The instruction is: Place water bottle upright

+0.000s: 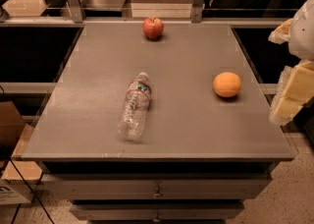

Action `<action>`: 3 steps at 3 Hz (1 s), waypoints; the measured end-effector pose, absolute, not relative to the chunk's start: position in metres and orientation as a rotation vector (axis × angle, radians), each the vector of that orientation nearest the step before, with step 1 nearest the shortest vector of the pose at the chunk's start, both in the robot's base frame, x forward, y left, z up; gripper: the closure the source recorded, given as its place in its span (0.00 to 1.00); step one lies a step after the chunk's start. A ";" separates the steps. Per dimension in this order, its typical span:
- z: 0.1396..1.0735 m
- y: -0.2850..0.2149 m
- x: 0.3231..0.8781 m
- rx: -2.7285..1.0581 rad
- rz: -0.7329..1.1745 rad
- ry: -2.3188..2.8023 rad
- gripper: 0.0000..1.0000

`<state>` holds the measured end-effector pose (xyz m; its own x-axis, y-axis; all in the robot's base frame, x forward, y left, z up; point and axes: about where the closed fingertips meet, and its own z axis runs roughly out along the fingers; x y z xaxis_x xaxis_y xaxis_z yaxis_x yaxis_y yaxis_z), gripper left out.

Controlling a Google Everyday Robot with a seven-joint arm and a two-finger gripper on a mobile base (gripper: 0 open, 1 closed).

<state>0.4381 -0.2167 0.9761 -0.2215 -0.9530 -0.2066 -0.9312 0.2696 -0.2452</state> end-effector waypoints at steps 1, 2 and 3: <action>0.976 -0.216 0.441 -1.713 -0.104 2.238 0.00; 0.977 -0.208 0.451 -1.618 -0.077 2.277 0.00; 0.977 -0.176 0.475 -1.436 0.034 2.322 0.00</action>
Offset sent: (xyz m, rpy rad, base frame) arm 0.0420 0.0313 -0.0007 0.1577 0.0005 -0.2679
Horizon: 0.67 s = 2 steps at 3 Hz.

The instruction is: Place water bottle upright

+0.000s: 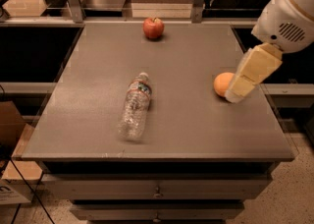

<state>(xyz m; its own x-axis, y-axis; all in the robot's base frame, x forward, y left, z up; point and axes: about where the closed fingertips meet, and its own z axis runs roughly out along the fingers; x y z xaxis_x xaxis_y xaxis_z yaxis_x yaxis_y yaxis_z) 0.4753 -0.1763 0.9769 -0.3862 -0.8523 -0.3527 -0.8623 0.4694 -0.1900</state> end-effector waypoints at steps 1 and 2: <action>0.972 -0.132 0.499 -1.260 0.181 2.355 0.00; 0.974 -0.130 0.500 -1.171 0.204 2.393 0.00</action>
Offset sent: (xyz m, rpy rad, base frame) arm 0.0217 0.0407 -0.0051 0.1260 0.0202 -0.0862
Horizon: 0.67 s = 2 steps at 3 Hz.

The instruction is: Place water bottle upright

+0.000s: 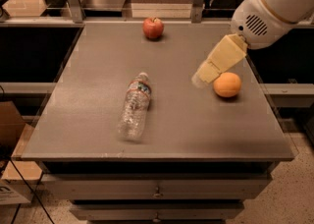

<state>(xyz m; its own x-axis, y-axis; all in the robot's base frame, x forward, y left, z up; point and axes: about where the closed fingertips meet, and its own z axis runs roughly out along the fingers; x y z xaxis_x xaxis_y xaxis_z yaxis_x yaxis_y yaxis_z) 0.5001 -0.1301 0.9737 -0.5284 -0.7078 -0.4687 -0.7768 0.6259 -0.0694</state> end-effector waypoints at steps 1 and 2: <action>0.968 -0.102 0.506 -1.189 0.250 2.384 0.00; 0.961 -0.063 0.513 -1.208 0.324 2.372 0.00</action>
Offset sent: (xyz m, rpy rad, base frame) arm 0.0243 0.1179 -0.0257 0.1259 0.0800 0.0866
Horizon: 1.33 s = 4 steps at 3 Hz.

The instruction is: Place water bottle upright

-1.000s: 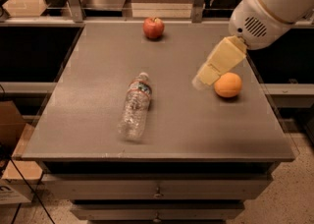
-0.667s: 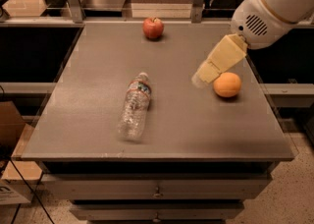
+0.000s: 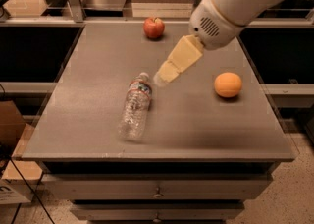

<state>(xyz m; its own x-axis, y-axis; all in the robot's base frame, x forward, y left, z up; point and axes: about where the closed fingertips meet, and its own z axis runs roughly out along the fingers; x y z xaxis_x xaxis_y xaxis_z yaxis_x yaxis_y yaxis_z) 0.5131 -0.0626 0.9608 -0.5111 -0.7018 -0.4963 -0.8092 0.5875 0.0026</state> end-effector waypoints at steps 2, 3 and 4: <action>0.940 0.021 0.532 -1.291 0.532 2.334 0.00; 0.939 0.024 0.533 -1.295 0.541 2.335 0.00; 0.928 0.030 0.537 -1.308 0.521 2.412 0.00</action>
Offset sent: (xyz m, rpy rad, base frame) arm 0.0352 0.1328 -0.0323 0.1862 0.1351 0.1577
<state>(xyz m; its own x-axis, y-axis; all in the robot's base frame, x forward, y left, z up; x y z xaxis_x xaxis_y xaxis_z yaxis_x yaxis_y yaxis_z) 0.5373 0.0301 0.9280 -0.5142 -0.7208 -0.4649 -0.8484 0.5068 0.1526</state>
